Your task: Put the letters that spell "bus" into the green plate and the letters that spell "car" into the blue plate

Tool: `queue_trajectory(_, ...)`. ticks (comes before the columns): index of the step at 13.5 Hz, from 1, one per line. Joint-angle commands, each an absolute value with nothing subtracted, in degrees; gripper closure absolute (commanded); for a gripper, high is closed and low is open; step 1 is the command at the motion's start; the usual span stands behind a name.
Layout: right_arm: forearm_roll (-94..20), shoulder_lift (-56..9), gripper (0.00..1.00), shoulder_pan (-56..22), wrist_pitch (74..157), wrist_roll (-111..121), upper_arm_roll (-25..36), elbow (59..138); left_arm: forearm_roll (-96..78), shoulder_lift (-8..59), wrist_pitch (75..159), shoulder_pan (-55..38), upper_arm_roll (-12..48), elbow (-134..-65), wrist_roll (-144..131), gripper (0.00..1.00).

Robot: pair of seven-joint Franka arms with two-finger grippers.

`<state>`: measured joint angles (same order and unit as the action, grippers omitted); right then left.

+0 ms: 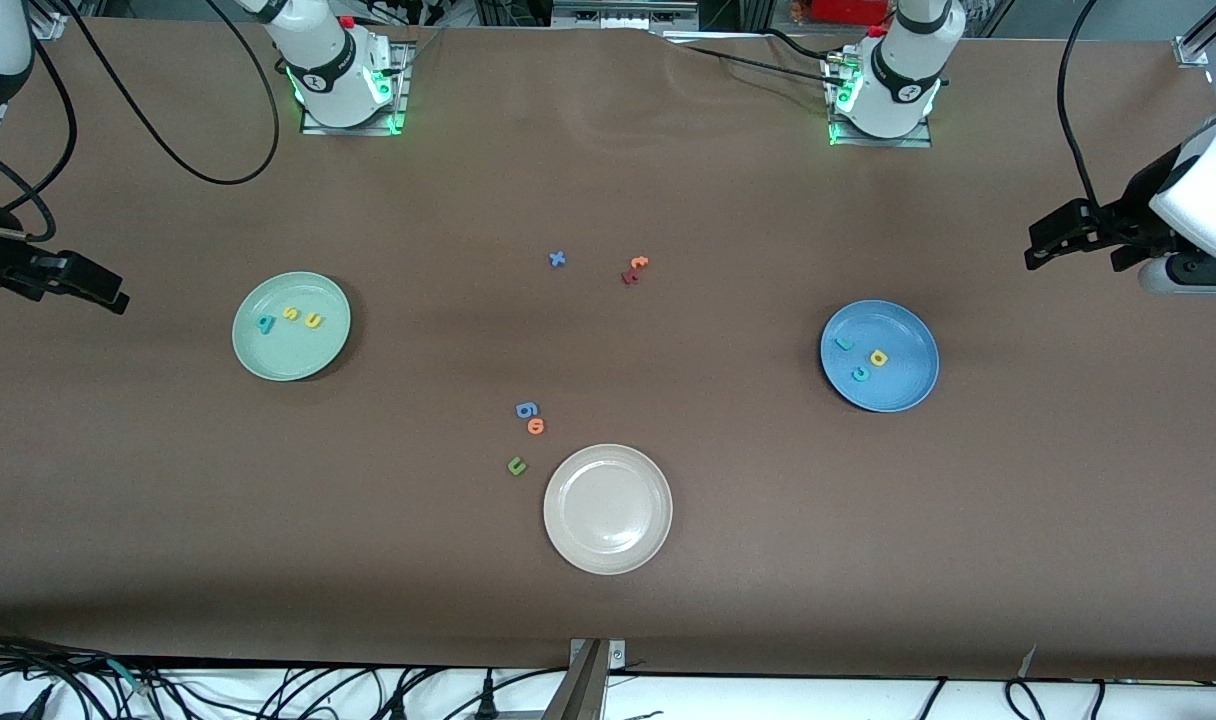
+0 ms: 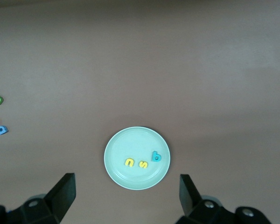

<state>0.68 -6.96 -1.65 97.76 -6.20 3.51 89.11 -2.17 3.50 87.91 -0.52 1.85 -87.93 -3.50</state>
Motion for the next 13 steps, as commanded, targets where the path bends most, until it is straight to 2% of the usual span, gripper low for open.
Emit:
queue_trajectory(1, -0.9, -5.6, 0.0, -1.3, 100.0, -6.5, 2.6, 91.8, -0.9, 3.8, 87.1, -1.0, 1.7, -87.4, -3.4, 0.0)
queue_trajectory(13, -1.1, -5.8, 0.01, -1.2, 96.0, -6.2, 2.1, 91.3, -0.9, 3.9, 87.0, -1.1, 1.7, -87.2, -3.3, 0.0)
